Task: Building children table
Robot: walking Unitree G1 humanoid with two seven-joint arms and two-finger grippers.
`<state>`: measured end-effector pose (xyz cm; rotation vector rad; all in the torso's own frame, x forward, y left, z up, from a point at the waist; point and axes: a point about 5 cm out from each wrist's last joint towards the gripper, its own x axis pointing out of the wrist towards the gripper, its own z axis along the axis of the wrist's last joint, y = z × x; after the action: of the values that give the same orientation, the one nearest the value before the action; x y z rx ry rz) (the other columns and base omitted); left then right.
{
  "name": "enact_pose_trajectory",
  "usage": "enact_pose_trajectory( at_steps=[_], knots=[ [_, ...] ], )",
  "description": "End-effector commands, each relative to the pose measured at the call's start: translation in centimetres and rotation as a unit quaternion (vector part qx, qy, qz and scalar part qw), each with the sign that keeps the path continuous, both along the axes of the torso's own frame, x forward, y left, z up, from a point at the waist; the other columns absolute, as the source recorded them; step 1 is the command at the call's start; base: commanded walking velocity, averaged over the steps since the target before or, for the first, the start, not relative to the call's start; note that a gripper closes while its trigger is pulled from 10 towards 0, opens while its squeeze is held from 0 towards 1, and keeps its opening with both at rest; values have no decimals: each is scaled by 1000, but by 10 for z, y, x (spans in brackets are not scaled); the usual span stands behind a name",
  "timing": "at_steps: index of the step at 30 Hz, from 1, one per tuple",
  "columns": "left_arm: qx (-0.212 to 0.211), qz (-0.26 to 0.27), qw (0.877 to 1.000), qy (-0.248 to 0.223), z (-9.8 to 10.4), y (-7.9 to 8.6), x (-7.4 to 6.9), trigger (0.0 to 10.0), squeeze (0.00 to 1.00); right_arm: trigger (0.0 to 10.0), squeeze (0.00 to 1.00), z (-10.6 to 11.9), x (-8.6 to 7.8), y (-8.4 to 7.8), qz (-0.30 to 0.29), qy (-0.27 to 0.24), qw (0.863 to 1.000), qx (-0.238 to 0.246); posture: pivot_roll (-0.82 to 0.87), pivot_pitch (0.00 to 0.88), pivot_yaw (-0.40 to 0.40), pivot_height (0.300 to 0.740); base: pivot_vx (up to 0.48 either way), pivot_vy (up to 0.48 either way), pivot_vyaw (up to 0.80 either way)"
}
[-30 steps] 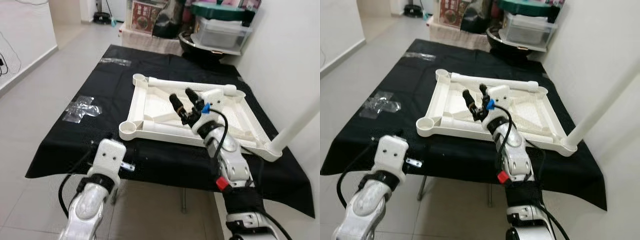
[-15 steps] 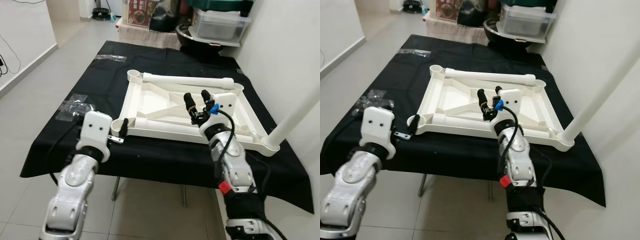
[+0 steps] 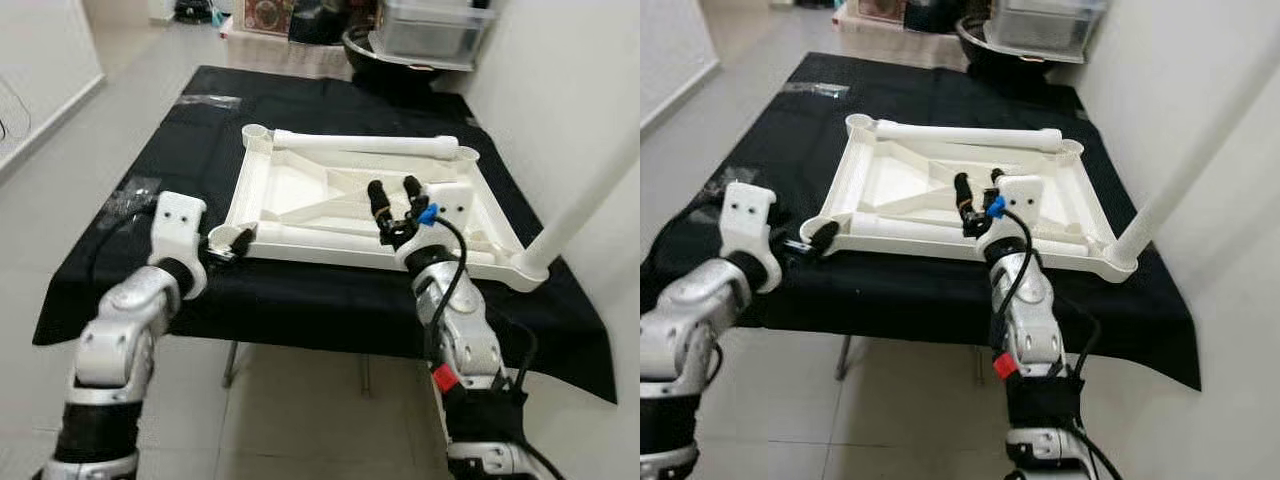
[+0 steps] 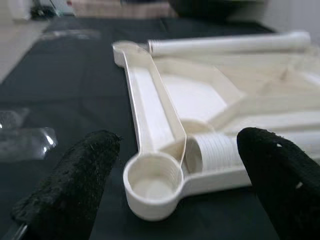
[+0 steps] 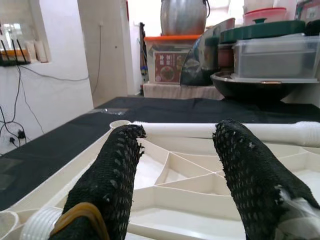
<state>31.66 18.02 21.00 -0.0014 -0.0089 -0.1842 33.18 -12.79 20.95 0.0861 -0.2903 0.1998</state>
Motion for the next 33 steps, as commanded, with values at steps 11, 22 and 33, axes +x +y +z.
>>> enact_pose_trajectory(
  at_steps=[11, 22, 33],
  knots=[
    [-22, 7, 999, -39, 3, -34, -24, 10000, 0, 10000, 0, 9, -4, -5, -10, -10, 1000, 4, 108, 49, -91, 740, 69, 0, 0],
    [3, 27, 999, -47, -1, -28, -22, 10000, 0, 10000, 0, 11, -2, -6, -12, -8, 1000, -4, 104, 41, -99, 740, 306, 0, 0],
    [9, 26, 999, -43, -6, -32, -23, 10000, 0, 10000, 0, 9, 1, -3, -3, -2, 1000, -10, 103, 50, -102, 740, 338, 0, 0]
  ],
)
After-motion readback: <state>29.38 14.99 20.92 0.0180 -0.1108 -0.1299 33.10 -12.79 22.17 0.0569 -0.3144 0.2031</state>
